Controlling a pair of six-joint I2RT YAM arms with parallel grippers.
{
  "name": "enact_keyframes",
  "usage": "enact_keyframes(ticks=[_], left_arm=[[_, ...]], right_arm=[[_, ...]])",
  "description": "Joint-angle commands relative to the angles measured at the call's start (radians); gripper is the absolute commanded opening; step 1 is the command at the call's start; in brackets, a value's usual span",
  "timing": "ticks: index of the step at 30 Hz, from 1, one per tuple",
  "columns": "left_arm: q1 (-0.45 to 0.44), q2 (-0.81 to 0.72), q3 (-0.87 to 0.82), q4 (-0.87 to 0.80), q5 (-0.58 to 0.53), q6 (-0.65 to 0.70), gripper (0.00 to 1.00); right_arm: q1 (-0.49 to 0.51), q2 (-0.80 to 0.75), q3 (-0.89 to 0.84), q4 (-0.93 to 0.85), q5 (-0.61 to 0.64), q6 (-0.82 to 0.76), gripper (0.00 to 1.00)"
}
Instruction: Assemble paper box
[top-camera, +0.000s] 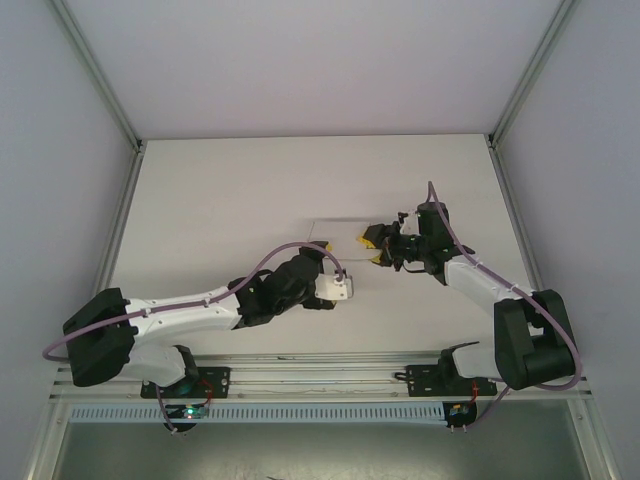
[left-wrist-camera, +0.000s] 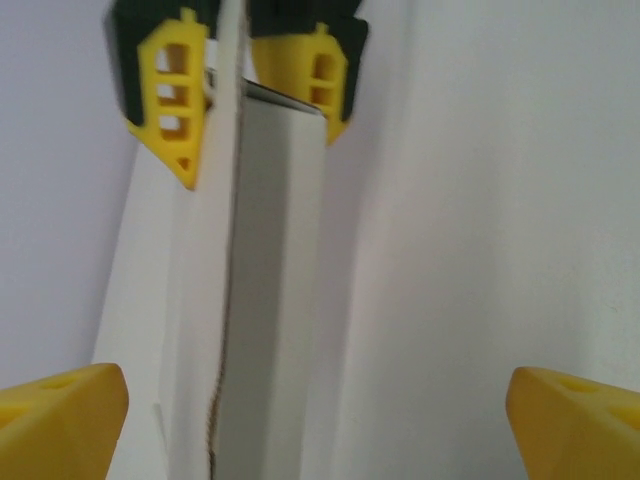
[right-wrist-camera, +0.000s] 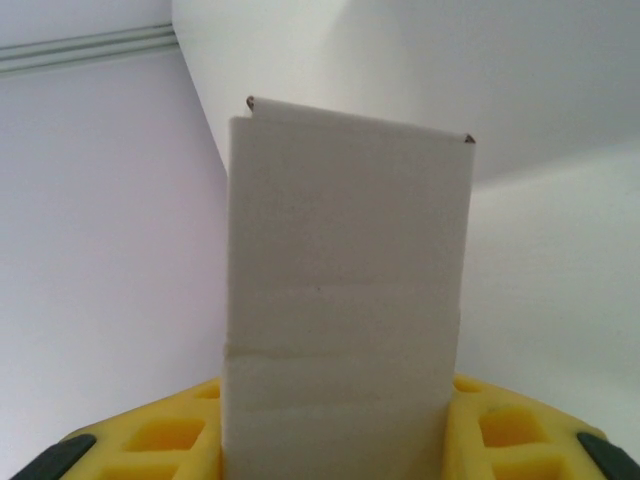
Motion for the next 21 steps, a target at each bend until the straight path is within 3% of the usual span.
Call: enact_keyframes(ticks=[1, 6, 9, 11, 16, 21], left_arm=[[-0.011, 0.010, -0.011, 0.112, -0.046, 0.048, 0.90], [-0.012, 0.038, 0.007, 0.070, -0.090, 0.059, 0.85], [-0.011, 0.055, 0.023, 0.044, -0.120, 0.064, 0.78], [-0.010, 0.066, 0.024, 0.058, -0.144, 0.074, 0.67], [-0.009, 0.083, 0.045, 0.046, -0.143, 0.072, 0.63], [-0.010, 0.091, 0.056, 0.043, -0.144, 0.070, 0.48]], right_arm=[[0.023, -0.006, -0.017, 0.060, -0.100, 0.104, 0.34], [0.054, -0.039, -0.018, 0.064, -0.126, 0.166, 0.33], [0.068, -0.055, 0.000, 0.010, -0.130, 0.152, 0.33], [0.075, -0.068, 0.007, -0.045, -0.126, 0.126, 0.34], [0.076, -0.085, -0.009, -0.081, -0.115, 0.111, 0.36], [0.080, -0.088, -0.017, -0.090, -0.108, 0.104, 0.41]])
